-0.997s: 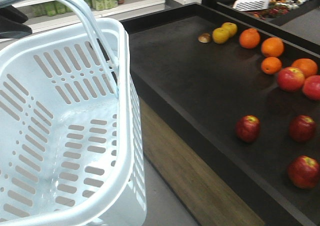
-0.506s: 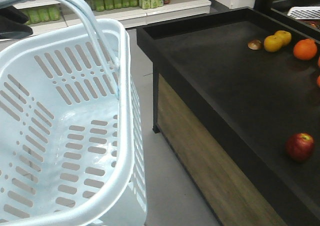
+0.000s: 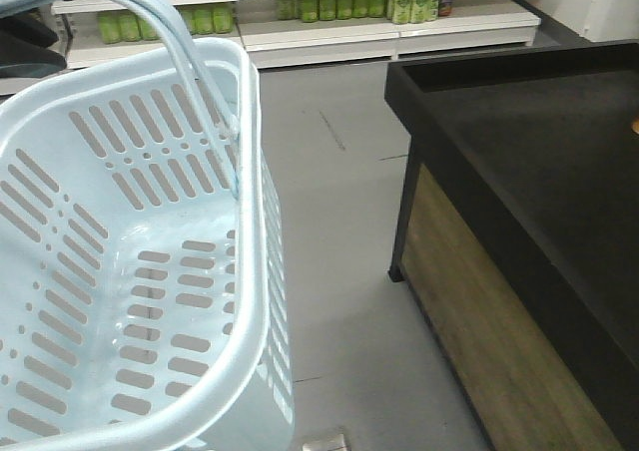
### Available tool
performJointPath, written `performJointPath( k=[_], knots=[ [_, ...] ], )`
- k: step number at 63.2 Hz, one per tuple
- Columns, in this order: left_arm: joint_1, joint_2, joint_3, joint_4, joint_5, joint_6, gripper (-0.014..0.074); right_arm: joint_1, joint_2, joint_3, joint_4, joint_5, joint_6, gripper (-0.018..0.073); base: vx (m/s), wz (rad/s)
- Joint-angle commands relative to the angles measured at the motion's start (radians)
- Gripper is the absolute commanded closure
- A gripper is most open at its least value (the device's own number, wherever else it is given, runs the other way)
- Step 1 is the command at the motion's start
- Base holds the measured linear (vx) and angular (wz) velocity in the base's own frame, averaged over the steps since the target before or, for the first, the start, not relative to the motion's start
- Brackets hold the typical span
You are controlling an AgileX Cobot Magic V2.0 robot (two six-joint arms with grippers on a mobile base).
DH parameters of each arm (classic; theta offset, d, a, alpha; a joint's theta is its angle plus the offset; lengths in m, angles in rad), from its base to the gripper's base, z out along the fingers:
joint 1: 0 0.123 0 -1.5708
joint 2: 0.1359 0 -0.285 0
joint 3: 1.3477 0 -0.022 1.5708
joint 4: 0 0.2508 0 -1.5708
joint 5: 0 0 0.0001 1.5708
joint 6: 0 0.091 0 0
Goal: Pick three apples into basket with both arms
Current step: 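Drive the base along the aisle carrying the basket in the left gripper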
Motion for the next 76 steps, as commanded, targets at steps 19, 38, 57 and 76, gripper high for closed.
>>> performJointPath(
  k=[19,38,57,76],
  knots=[
    [-0.003,-0.021,-0.03,0.013,-0.049,-0.01,0.0603,-0.006,-0.013,0.015,0.0,-0.077,-0.006,0.0568,0.12,0.42],
    [-0.003,-0.021,-0.03,0.013,-0.049,-0.01,0.0603,-0.006,-0.013,0.015,0.0,-0.077,-0.006,0.0568,0.13,0.28],
    [-0.003,-0.021,-0.03,0.013,-0.049,-0.01,0.0603,-0.006,-0.013,0.015,0.0,-0.077,-0.006,0.0568,0.13,0.15],
    [-0.003,-0.021,-0.03,0.013,-0.049,-0.01,0.0603,-0.006,-0.013,0.015,0.0,-0.075,-0.006,0.0568,0.14,0.08]
  ],
)
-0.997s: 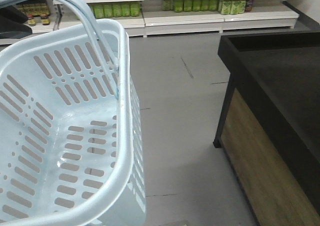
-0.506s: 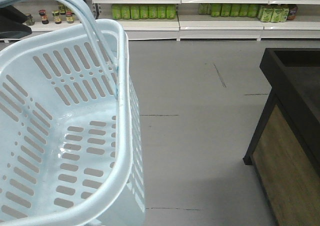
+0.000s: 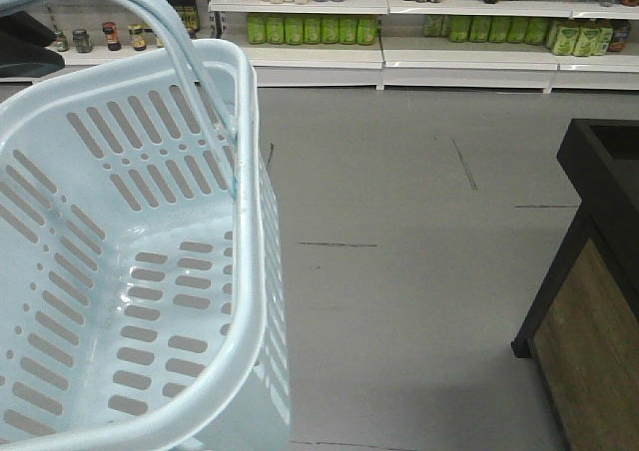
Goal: Pick three apples into basket with both arms
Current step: 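Drive the base along the aisle carrying the basket in the left gripper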
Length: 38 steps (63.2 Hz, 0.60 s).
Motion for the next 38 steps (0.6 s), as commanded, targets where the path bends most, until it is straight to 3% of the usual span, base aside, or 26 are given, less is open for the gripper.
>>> performJointPath(
  k=[1,38],
  knots=[
    [-0.003,-0.021,-0.03,0.013,-0.049,-0.01,0.0603,-0.006,-0.013,0.015,0.0,-0.075,-0.006,0.0568,0.15,0.04],
    [-0.003,-0.021,-0.03,0.013,-0.049,-0.01,0.0603,-0.006,-0.013,0.015,0.0,-0.075,-0.006,0.0568,0.14,0.0]
  ],
)
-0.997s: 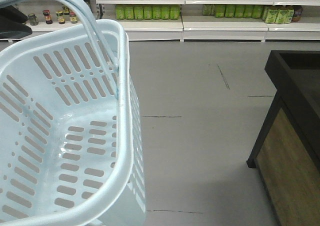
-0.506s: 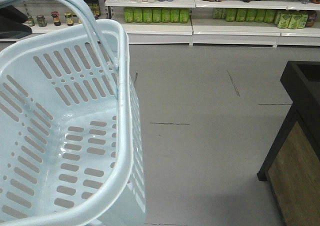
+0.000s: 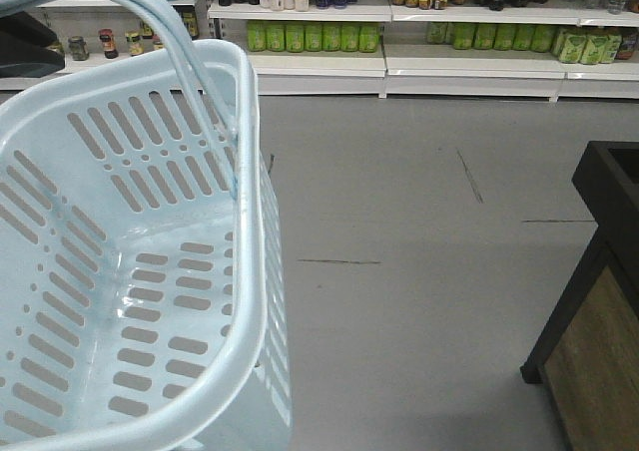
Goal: Pick three apples into basket with both arms
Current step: 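Drive the base along the aisle carrying the basket in the left gripper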
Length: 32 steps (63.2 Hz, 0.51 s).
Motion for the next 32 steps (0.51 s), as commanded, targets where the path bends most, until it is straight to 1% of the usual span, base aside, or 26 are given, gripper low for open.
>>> performJointPath(
  k=[1,32],
  knots=[
    [-0.003,-0.021,-0.03,0.013,-0.049,-0.01,0.0603,-0.006,-0.013,0.015,0.0,-0.075,-0.006,0.0568,0.13,-0.01],
    [-0.003,-0.021,-0.03,0.013,-0.049,-0.01,0.0603,-0.006,-0.013,0.015,0.0,-0.077,-0.006,0.0568,0.14,-0.02]
  ],
)
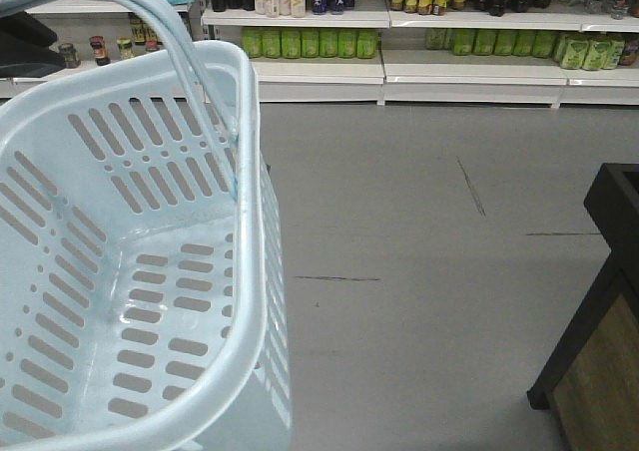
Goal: Pick three apples into basket with both arms
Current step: 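Drive the base along the aisle carrying the basket in the left gripper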
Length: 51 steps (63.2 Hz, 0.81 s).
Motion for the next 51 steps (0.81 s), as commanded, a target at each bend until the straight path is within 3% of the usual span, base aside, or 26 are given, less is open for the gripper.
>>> performJointPath(
  k=[1,51],
  knots=[
    [-0.003,-0.021,-0.03,0.014,-0.049,-0.01,0.0603,-0.006,-0.013,0.015,0.0,-0.077,-0.006,0.0568,0.16,0.0],
    [-0.003,-0.021,-0.03,0.014,-0.049,-0.01,0.0603,-0.006,-0.013,0.015,0.0,-0.077,-0.006,0.0568,0.16,0.0]
  ],
)
